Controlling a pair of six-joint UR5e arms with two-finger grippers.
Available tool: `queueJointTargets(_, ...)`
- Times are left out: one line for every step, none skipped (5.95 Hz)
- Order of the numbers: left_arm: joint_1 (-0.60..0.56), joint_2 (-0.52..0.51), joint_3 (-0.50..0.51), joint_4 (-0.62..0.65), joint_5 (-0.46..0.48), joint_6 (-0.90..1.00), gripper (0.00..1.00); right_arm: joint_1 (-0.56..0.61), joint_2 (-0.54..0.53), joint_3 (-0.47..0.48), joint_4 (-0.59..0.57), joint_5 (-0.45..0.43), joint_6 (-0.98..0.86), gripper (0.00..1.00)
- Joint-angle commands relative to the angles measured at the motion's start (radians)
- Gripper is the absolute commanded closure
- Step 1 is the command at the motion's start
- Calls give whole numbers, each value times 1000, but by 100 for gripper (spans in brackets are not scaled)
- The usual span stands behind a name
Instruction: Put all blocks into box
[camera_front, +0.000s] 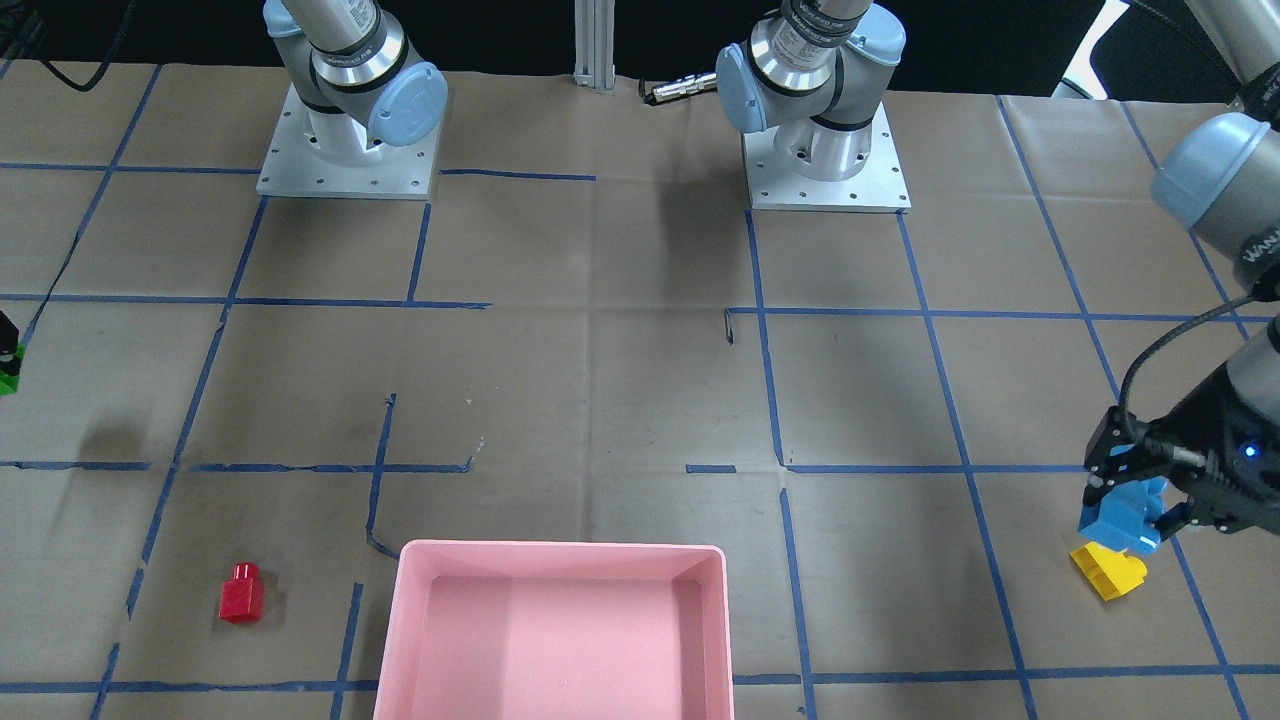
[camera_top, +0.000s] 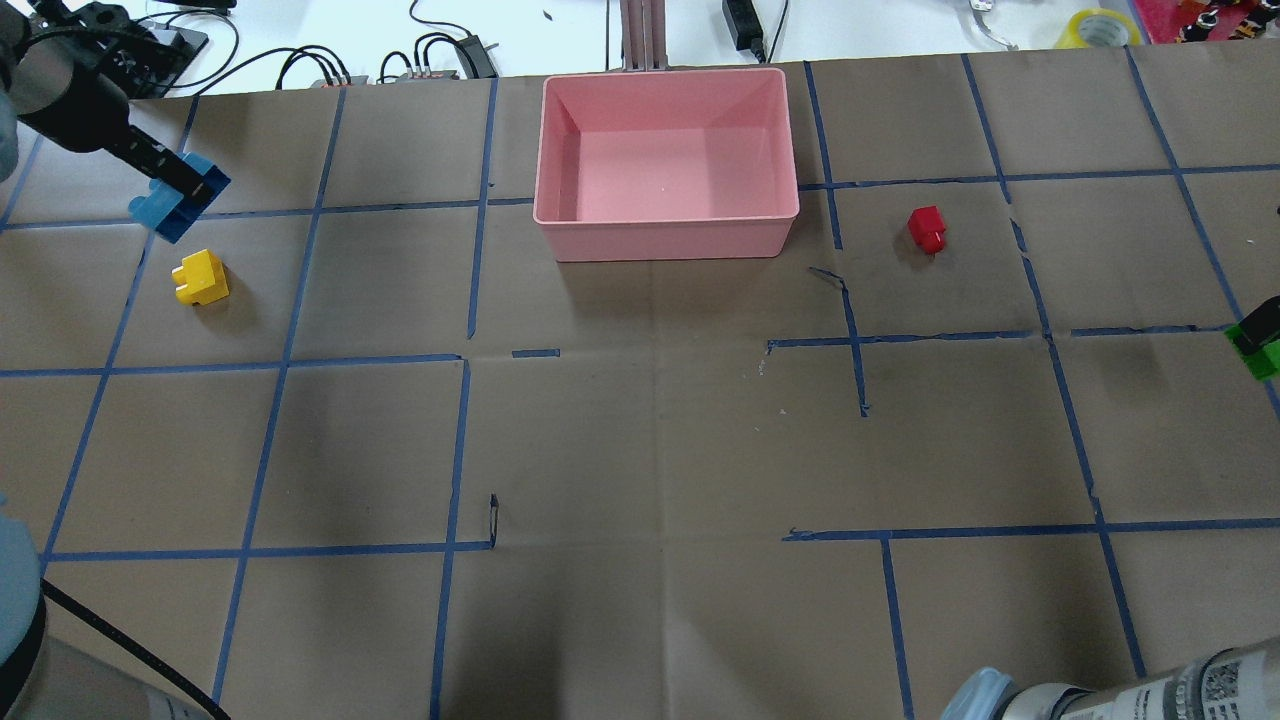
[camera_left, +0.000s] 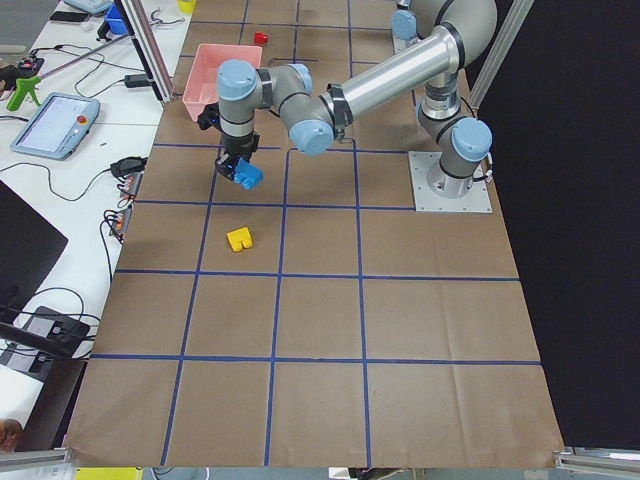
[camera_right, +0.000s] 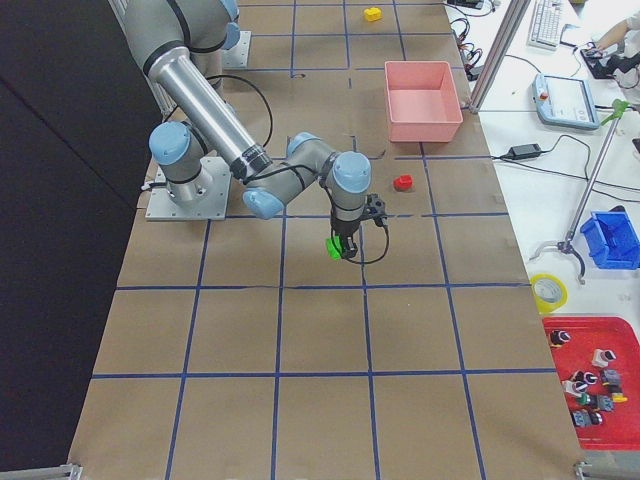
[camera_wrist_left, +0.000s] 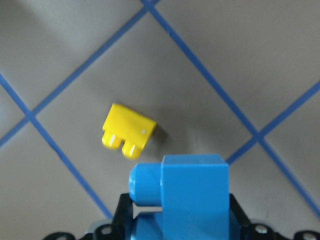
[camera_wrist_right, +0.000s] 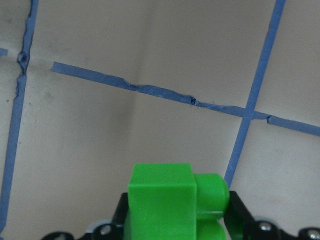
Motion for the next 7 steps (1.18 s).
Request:
queueJointTargets(-213,-137,211,1,5,-431,87,123,3,-166,171,1,157,72)
queueJointTargets(-306,-205,308,-16,11,-600,87,164,16,-264,361,7,228,79)
queueJointTargets(-390,-247,345,-20,10,-747,87,198,38,-324,393,82,230,85)
queueJointTargets(-467,-277,347,-10,7,-861,86,208,44,-375,395,186,241,86)
queueJointTargets(-521,-307,349,16,7,-926,86,256,64,-417,395,223,350,86)
queueJointTargets(-549,-337,349,59,7,-972,86,328,102,-493,416,224,463,94)
queueJointTargets(-567,-371,349,100,10,-991,86,399,152,-582,450,225,534,94)
